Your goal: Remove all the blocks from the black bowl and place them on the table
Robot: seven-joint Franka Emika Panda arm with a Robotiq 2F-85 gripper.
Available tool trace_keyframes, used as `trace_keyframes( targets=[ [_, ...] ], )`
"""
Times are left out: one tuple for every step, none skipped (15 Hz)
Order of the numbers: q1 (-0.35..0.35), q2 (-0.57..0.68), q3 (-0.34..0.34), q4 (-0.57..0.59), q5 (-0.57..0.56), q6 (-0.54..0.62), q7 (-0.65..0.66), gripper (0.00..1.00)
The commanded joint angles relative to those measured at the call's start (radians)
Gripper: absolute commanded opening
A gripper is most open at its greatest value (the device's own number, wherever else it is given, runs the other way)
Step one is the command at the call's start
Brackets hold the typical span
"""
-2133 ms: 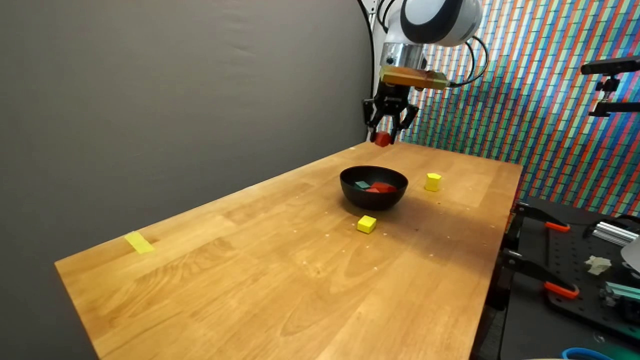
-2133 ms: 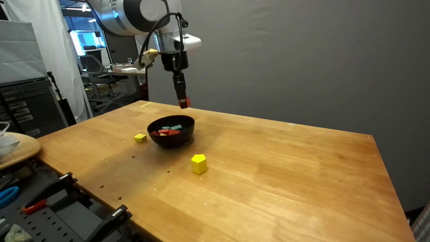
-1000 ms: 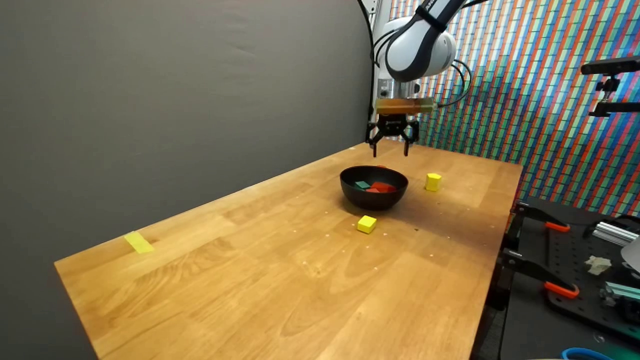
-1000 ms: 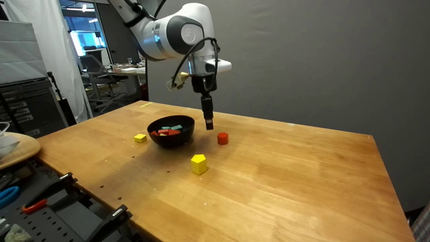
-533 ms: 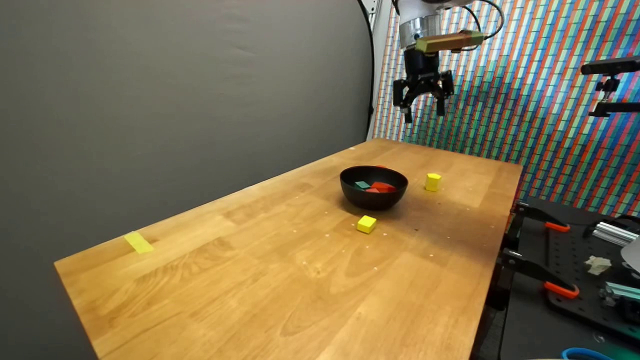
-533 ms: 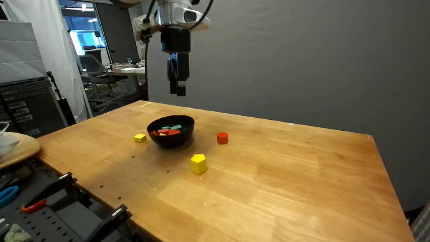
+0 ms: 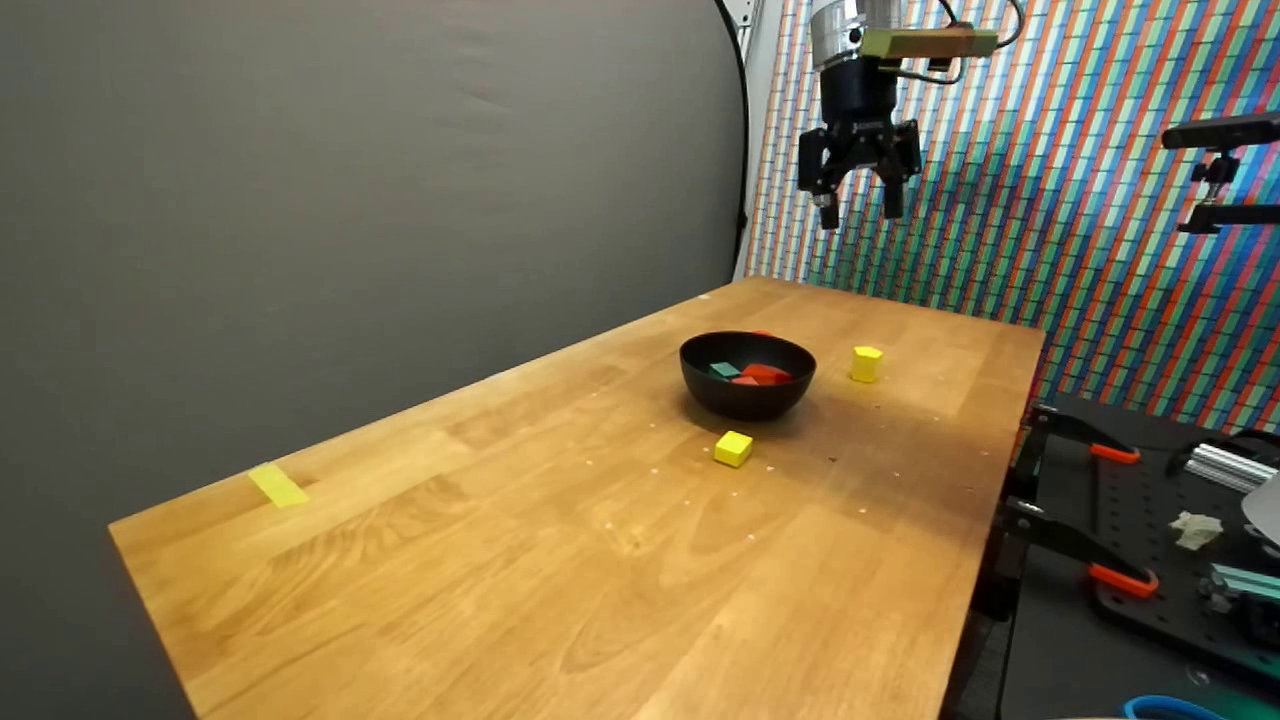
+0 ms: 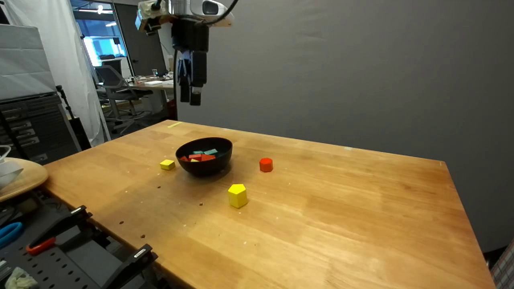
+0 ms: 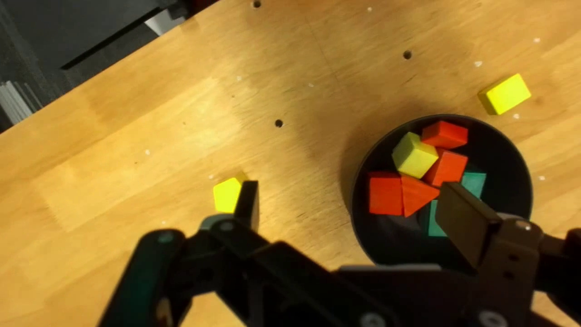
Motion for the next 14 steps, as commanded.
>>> trace_keyframes(
  targets=[
    [-0.003, 0.068, 0.048, -0.001, 0.094, 0.149, 0.158, 1.0],
    [0.006, 0.092, 0.061, -0.016, 0.083, 0.233, 0.217, 1.0],
    [0.014, 0.12, 0.071, -0.027, 0.067, 0.323, 0.27, 1.0],
    [0.023, 0.148, 0.078, -0.037, 0.053, 0.404, 0.33, 1.0],
    [0.035, 0.181, 0.082, -0.043, 0.035, 0.49, 0.387, 1.0],
    [0.049, 0.212, 0.079, -0.051, 0.004, 0.57, 0.452, 1.0],
    [0.069, 0.242, 0.067, -0.056, -0.043, 0.646, 0.524, 1.0],
    [0.094, 0.27, 0.044, -0.058, -0.108, 0.706, 0.607, 1.0],
    [0.121, 0.295, 0.013, -0.057, -0.177, 0.749, 0.682, 1.0],
    [0.153, 0.318, -0.022, -0.052, -0.244, 0.776, 0.758, 1.0],
    [0.189, 0.339, -0.064, -0.047, -0.312, 0.796, 0.831, 1.0],
    [0.223, 0.357, -0.104, -0.04, -0.372, 0.805, 0.894, 1.0],
    [0.258, 0.374, -0.145, -0.034, -0.433, 0.812, 0.955, 1.0],
    [0.289, 0.386, -0.178, -0.03, -0.489, 0.81, 1.005, 0.9]
  ],
)
